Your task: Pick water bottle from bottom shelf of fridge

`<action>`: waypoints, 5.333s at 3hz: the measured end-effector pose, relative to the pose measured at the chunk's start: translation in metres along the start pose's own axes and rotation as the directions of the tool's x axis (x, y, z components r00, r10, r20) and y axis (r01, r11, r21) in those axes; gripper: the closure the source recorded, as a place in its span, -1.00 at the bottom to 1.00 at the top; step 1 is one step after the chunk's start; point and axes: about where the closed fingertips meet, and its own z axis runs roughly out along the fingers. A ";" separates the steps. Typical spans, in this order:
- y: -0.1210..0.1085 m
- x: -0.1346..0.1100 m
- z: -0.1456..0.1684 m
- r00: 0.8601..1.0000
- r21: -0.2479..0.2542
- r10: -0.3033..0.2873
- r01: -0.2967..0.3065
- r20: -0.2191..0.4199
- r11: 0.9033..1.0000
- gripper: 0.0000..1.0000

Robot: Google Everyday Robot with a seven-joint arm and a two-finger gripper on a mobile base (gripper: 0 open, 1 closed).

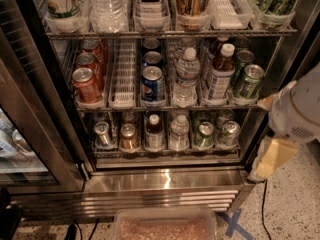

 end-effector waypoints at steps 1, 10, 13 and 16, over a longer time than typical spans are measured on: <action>0.029 -0.001 0.073 0.997 -0.053 -0.080 0.081 0.017 0.995 -1.00; 0.046 -0.063 0.180 0.877 -0.014 0.140 -0.150 0.460 0.989 -1.00; 0.026 -0.066 0.232 0.811 0.034 0.178 -0.236 0.558 0.971 -1.00; 0.028 -0.075 0.241 0.692 0.060 0.213 -0.348 0.690 0.935 -1.00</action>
Offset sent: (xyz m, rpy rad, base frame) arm -0.0165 0.0369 -0.1016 -0.0379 0.1630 0.1552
